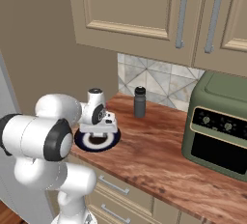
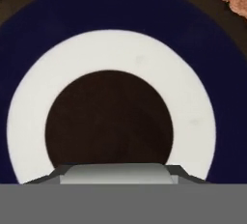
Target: Pick the marshmallow from the microwave and place it on plate located on the counter.
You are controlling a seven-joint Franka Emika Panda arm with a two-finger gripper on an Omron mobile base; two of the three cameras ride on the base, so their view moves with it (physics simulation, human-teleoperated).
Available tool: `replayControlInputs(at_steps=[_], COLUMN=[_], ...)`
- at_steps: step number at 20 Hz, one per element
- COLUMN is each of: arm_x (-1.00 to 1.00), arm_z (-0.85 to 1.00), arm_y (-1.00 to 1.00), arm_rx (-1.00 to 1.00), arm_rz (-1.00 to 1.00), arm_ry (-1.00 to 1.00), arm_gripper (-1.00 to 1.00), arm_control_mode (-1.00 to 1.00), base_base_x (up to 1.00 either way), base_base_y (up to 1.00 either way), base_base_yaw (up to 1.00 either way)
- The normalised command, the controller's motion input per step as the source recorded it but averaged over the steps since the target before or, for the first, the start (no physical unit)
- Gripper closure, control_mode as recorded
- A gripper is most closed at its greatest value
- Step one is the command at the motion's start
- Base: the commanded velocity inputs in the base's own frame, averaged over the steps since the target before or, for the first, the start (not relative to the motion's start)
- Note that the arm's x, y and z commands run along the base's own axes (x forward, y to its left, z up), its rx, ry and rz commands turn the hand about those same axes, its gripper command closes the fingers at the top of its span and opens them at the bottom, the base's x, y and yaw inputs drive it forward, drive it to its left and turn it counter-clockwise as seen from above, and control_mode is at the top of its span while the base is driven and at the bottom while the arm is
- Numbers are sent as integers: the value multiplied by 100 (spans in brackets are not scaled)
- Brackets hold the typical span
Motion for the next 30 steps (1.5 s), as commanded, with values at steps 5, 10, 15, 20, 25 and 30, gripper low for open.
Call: replayControlInputs(at_steps=[5,10,15,20,25,30], arm_x=[10,8,1,0,0,-22], arm_z=[-16,-10,-9,0,32,81], arm_y=[0,0,0,0,1,-8], arm_rx=[0,0,0,0,0,0], arm_rz=[0,0,0,0,-1,0], arm_ry=[1,3,1,0,-2,-5], arm_gripper=[100,100,-100,-100,-100,-100], arm_control_mode=[-100,-100,-100,-100,-100,-100], base_base_x=[0,0,0,0,0,0], base_base_y=[0,0,0,0,0,0], base_base_yaw=[0,0,0,0,0,0])
